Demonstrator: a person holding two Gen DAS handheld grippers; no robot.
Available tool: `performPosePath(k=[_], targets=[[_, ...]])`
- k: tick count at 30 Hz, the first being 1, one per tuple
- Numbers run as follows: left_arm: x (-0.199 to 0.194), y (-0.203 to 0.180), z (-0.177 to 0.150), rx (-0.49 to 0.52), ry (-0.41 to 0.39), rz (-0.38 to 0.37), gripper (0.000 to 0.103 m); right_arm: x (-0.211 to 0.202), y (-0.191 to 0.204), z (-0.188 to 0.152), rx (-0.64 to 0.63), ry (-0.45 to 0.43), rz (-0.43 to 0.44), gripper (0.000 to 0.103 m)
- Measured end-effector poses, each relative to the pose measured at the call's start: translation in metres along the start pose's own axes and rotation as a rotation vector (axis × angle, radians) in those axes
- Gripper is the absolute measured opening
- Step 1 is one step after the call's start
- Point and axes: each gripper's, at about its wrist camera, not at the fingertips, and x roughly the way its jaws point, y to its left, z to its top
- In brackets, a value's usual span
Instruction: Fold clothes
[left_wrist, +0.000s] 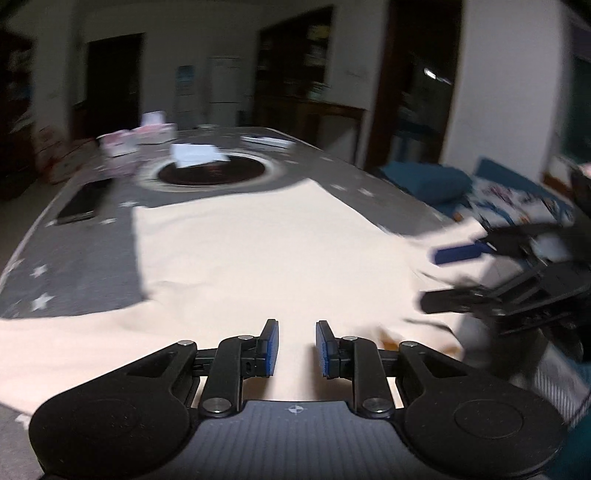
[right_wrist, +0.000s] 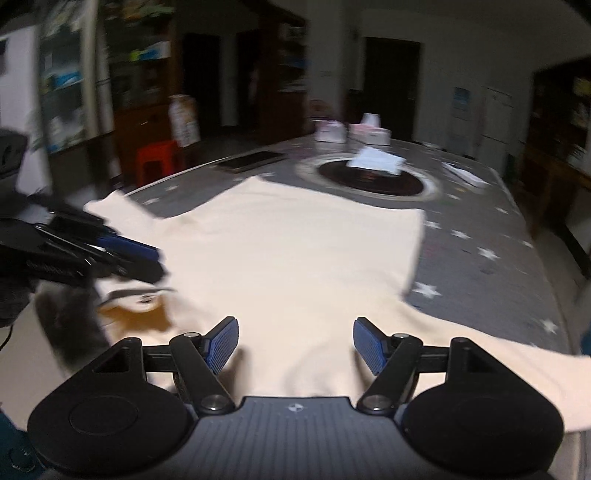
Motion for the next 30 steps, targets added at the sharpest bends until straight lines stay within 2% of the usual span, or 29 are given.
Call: performPosePath(k=[3, 6, 11, 16, 18, 20, 25, 30], targets=[[0.003, -0.014, -0.008, 0.074, 0.024, 0.000, 0.024, 0.004, 0.017, -0.005, -0.079, 0.026, 0.016, 0.070], [0.002, -0.015, -0.006, 0.089, 0.019, -0.002, 0.024, 0.000, 0.025, -0.011, -0.119, 0.025, 0.022, 0.070], [-0.004, -0.007, 0.014, 0.057, -0.039, 0.006, 0.024, -0.022, -0.007, -0.013, 0.012, -0.019, -0.071, 0.070], [0.009, -0.012, 0.034, 0.013, -0.050, -0.025, 0.024, -0.041, -0.043, -0.016, 0.154, -0.056, -0.181, 0.068], [0.018, -0.021, 0.040, 0.027, -0.052, -0.051, 0.024, -0.042, -0.064, -0.021, 0.209, -0.045, -0.247, 0.063], [0.030, -0.032, 0.044, 0.040, -0.046, -0.082, 0.024, -0.042, -0.081, -0.027, 0.251, -0.031, -0.303, 0.062], [0.059, -0.060, 0.049, 0.074, -0.020, -0.153, 0.024, -0.037, -0.104, -0.042, 0.271, 0.024, -0.371, 0.055], [0.078, -0.084, 0.041, 0.146, 0.031, -0.197, 0.024, -0.042, -0.124, -0.057, 0.305, 0.059, -0.461, 0.054]])
